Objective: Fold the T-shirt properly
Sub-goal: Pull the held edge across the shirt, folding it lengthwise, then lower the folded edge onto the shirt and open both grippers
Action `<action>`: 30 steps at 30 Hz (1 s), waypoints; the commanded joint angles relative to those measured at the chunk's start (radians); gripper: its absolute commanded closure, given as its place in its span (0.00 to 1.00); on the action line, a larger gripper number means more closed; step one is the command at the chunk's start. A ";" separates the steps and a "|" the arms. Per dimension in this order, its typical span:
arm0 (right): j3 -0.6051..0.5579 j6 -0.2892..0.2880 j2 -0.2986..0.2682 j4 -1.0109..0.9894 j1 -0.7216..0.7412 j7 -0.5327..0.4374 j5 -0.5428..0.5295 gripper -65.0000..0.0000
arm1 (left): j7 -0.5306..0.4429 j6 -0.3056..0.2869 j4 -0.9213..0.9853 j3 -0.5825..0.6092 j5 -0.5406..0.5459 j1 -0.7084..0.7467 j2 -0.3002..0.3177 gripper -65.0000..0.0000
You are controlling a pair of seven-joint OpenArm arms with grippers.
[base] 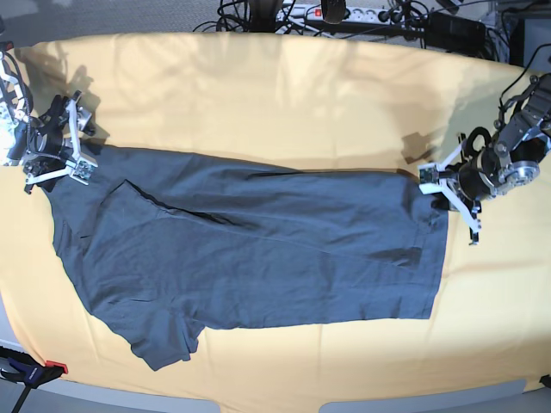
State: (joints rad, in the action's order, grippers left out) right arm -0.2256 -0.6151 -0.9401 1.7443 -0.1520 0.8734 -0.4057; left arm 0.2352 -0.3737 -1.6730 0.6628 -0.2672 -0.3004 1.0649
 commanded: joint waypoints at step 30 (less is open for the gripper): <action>0.009 0.352 -0.082 -0.063 0.025 -0.090 0.353 1.00 | 0.008 0.011 -0.021 -0.010 0.093 -0.063 0.103 1.00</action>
State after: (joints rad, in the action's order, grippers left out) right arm -0.2314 -0.2867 -0.9859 1.6756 -0.1375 0.7521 -0.0834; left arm 0.2089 -0.3775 -1.6909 0.6674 -0.1562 -0.3408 1.1294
